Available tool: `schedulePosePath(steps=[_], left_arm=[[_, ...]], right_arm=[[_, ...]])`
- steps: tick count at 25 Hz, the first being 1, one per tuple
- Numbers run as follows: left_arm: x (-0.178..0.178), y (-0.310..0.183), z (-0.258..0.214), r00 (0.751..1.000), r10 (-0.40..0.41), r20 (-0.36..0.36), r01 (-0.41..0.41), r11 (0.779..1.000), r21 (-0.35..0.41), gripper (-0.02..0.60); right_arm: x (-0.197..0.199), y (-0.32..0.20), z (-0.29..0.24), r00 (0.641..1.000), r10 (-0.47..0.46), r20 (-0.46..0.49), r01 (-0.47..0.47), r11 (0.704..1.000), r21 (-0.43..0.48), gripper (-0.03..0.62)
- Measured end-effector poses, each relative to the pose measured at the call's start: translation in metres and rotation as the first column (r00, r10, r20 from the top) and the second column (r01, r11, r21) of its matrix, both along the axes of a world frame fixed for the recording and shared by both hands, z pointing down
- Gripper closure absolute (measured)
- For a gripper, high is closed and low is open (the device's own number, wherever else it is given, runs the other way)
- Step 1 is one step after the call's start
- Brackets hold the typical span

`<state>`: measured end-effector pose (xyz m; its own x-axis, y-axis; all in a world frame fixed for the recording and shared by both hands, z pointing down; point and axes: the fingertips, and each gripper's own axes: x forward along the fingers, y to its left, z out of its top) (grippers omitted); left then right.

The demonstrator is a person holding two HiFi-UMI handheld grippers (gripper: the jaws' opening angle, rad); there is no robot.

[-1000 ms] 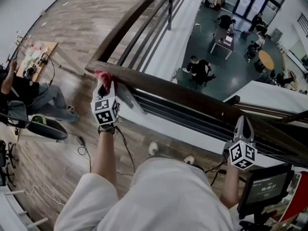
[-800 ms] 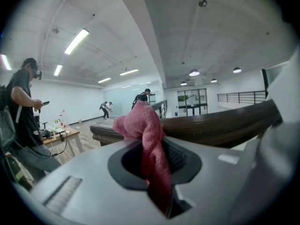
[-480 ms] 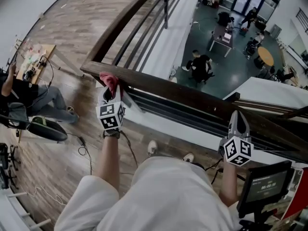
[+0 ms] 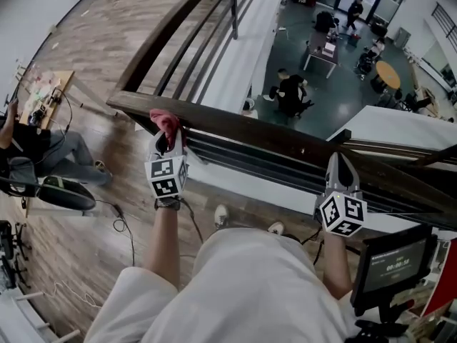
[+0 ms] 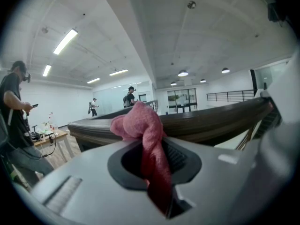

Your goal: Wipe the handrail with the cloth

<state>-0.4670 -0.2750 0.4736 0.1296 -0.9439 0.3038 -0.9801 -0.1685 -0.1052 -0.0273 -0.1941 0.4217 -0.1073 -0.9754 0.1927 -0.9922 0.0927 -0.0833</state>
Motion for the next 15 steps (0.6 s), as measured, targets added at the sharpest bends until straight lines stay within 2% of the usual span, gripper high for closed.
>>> schedulePosePath(steps=[10, 15], left_arm=[[0.036, 0.015, 0.003, 0.999, 0.044, -0.004, -0.044, 0.999, -0.019, 0.506], [0.074, 0.021, -0.005, 0.997, 0.079, 0.006, -0.079, 0.997, -0.016, 0.506]], right_arm=[[-0.006, 0.007, 0.003, 0.998, -0.063, -0.024, 0.063, 0.998, -0.011, 0.591], [0.018, 0.009, -0.007, 0.996, -0.085, -0.030, 0.085, 0.996, -0.012, 0.591]])
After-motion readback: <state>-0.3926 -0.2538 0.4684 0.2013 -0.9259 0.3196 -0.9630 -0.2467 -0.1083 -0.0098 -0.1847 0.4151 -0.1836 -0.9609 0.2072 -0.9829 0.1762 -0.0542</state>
